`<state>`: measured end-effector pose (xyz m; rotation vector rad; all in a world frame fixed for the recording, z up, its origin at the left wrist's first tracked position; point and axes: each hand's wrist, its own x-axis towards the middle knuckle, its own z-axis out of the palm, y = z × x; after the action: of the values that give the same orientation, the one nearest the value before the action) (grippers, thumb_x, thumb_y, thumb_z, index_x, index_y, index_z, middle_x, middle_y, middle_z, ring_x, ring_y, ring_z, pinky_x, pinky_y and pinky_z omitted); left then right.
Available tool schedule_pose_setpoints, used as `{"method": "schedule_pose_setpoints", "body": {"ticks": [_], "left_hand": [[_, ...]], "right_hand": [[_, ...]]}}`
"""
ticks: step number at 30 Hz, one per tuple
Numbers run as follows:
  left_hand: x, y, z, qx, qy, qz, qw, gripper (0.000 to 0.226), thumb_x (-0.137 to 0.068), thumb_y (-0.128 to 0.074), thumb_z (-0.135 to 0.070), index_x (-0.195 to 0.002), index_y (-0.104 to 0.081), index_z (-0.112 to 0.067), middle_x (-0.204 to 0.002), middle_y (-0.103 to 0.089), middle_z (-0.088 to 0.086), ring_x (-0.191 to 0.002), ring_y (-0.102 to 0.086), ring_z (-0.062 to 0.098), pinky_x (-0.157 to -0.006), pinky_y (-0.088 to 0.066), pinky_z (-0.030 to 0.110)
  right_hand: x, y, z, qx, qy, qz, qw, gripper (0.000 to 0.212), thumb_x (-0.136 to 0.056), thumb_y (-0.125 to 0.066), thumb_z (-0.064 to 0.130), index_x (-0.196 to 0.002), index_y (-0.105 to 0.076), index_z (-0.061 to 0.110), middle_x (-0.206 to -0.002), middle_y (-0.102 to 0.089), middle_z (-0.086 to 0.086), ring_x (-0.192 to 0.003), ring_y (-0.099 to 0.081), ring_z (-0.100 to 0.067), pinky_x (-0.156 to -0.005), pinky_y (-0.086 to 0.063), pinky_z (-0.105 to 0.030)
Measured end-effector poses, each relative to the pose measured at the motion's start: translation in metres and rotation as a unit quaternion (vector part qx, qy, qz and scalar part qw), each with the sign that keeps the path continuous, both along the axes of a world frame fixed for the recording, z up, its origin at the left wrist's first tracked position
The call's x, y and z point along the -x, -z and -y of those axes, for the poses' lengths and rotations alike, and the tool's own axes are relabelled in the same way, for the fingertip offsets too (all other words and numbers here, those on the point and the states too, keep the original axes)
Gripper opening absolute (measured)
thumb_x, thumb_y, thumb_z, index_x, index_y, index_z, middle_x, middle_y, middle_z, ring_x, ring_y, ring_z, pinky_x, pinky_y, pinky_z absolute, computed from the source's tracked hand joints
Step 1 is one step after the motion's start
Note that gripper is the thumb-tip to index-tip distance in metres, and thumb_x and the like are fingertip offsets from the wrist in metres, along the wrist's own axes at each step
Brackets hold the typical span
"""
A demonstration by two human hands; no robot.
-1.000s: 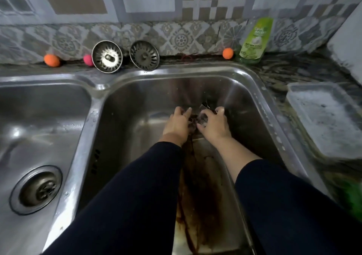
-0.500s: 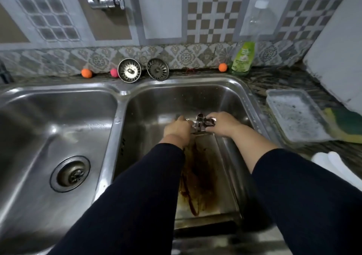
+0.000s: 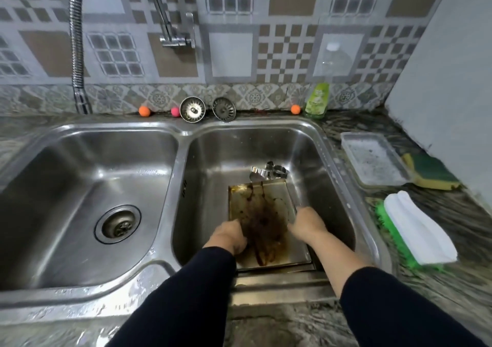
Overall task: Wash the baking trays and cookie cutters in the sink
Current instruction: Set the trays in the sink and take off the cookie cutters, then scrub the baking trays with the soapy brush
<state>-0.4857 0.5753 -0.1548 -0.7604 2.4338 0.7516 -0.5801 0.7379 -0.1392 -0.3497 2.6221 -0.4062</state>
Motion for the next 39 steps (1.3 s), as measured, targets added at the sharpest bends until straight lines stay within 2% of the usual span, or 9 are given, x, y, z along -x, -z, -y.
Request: {"method": "schedule_pose_setpoints", "body": {"ticks": [7,14,17,19,25,28,31,35,39], "left_hand": [[-0.003,-0.003,-0.007,-0.054,-0.041,-0.027,0.997,0.046,-0.094,-0.053,-0.027,-0.137,-0.043,-0.015,-0.133,-0.054,0.011,-0.121,-0.053,0.029,-0.103,-0.043,0.037],[-0.002,-0.006,-0.001,-0.085,-0.09,-0.084,0.989,0.055,-0.099,-0.045,-0.029,-0.149,-0.027,-0.02,-0.143,-0.045,0.013,-0.128,-0.047,0.031,-0.109,-0.038,0.039],[0.002,-0.021,0.005,-0.084,-0.141,-0.141,0.976,0.064,-0.101,-0.04,-0.026,-0.154,-0.005,-0.027,-0.152,-0.028,0.019,-0.13,-0.044,0.034,-0.109,-0.035,0.042],[0.005,-0.035,0.009,-0.1,-0.179,-0.192,0.96,0.068,-0.102,-0.037,-0.022,-0.154,0.007,-0.028,-0.157,-0.013,0.016,-0.136,-0.037,0.033,-0.111,-0.03,0.042],[0.028,-0.076,0.011,-0.122,-0.191,-0.357,0.906,0.055,-0.102,-0.032,-0.012,-0.154,-0.018,-0.026,-0.151,-0.033,0.012,-0.136,-0.038,0.025,-0.111,-0.028,0.031],[0.042,-0.097,-0.001,-0.174,-0.199,-0.419,0.869,0.051,-0.103,-0.03,-0.011,-0.151,-0.025,-0.027,-0.147,-0.043,0.006,-0.134,-0.041,0.02,-0.109,-0.027,0.026],[0.056,-0.115,-0.011,-0.178,-0.203,-0.461,0.845,0.055,-0.102,-0.028,-0.009,-0.151,-0.026,-0.034,-0.142,-0.05,0.004,-0.129,-0.047,0.021,-0.107,-0.032,0.03],[0.074,-0.123,-0.022,-0.173,-0.202,-0.491,0.83,0.056,-0.102,-0.027,-0.007,-0.15,-0.027,-0.034,-0.135,-0.053,0.006,-0.124,-0.05,0.022,-0.099,-0.034,0.026],[0.089,-0.113,-0.027,-0.18,-0.195,-0.488,0.831,0.055,-0.103,-0.028,-0.009,-0.151,-0.024,-0.035,-0.14,-0.05,0.007,-0.128,-0.047,0.025,-0.099,-0.03,0.025]], "right_hand": [[-0.003,-0.011,0.012,0.037,0.067,-0.028,0.997,0.049,-0.089,-0.059,0.016,-0.136,-0.047,0.012,-0.14,-0.04,-0.008,-0.119,-0.052,-0.028,-0.094,-0.049,-0.034],[-0.012,-0.021,0.025,0.2,0.115,-0.039,0.972,0.071,-0.086,-0.055,-0.006,-0.147,-0.032,0.021,-0.15,-0.023,-0.002,-0.126,-0.048,-0.026,-0.105,-0.042,-0.033],[-0.01,-0.032,0.021,0.274,0.122,-0.033,0.953,0.068,-0.088,-0.053,-0.006,-0.147,-0.033,0.021,-0.141,-0.03,-0.003,-0.126,-0.045,-0.022,-0.104,-0.031,-0.022],[-0.003,-0.046,0.015,0.308,0.12,-0.039,0.943,0.065,-0.09,-0.054,-0.003,-0.147,-0.034,0.022,-0.14,-0.032,-0.004,-0.129,-0.043,-0.021,-0.108,-0.029,-0.025],[0.022,-0.084,-0.002,0.346,0.123,-0.072,0.927,0.059,-0.091,-0.058,0.006,-0.145,-0.039,0.023,-0.117,-0.036,0.002,-0.109,-0.047,-0.014,-0.094,-0.035,-0.023],[0.034,-0.107,-0.016,0.321,0.114,-0.084,0.937,0.058,-0.093,-0.058,0.017,-0.146,-0.037,0.024,-0.13,-0.043,-0.005,-0.119,-0.048,-0.019,-0.094,-0.038,-0.028],[0.047,-0.129,-0.041,0.268,0.075,-0.09,0.956,0.061,-0.093,-0.059,0.025,-0.148,-0.033,0.019,-0.126,-0.048,-0.005,-0.114,-0.05,-0.019,-0.092,-0.037,-0.026],[0.045,-0.135,-0.099,0.045,0.035,-0.236,0.97,0.054,-0.093,-0.052,0.036,-0.144,-0.041,0.022,-0.14,-0.046,-0.009,-0.123,-0.049,-0.027,-0.097,-0.045,-0.036],[0.014,-0.124,-0.141,-0.087,0.084,-0.236,0.964,0.054,-0.093,-0.047,0.052,-0.142,-0.04,0.03,-0.14,-0.038,-0.01,-0.124,-0.044,-0.031,-0.089,-0.046,-0.043]]}}
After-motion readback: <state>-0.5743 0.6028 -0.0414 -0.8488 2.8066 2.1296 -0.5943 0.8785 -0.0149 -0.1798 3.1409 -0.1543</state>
